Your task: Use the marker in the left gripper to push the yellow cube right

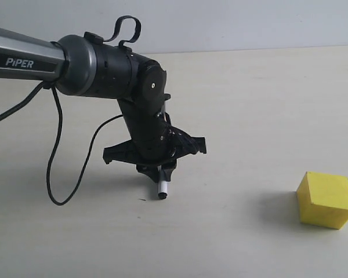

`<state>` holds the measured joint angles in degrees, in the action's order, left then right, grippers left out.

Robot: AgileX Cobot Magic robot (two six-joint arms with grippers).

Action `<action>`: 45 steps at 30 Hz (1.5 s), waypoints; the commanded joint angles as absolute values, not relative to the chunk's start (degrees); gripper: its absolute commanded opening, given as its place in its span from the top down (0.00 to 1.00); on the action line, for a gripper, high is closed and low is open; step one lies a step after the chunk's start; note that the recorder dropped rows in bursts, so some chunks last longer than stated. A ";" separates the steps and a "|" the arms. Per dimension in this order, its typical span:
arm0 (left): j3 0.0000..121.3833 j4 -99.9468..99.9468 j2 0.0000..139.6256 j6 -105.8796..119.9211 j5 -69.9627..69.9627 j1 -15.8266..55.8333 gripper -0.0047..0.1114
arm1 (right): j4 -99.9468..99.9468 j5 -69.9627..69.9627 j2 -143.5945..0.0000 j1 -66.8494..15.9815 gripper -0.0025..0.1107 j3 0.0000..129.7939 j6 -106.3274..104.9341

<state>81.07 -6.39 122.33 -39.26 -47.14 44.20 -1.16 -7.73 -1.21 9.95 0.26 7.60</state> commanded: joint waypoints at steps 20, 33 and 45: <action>82.10 -6.82 122.51 -37.68 -47.69 43.96 0.62 | -1.12 -7.43 -0.86 10.32 0.98 0.00 7.34; 85.07 -6.30 120.18 -33.40 -53.30 43.28 0.64 | -1.12 -7.43 -0.86 10.32 0.98 0.00 7.34; 76.11 1.31 99.88 -25.93 -42.33 48.45 0.96 | -1.12 -7.43 -0.86 10.32 0.98 0.00 7.34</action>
<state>81.06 0.31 105.90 -27.96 -47.79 46.91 -1.16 -7.73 -1.21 9.95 0.26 7.60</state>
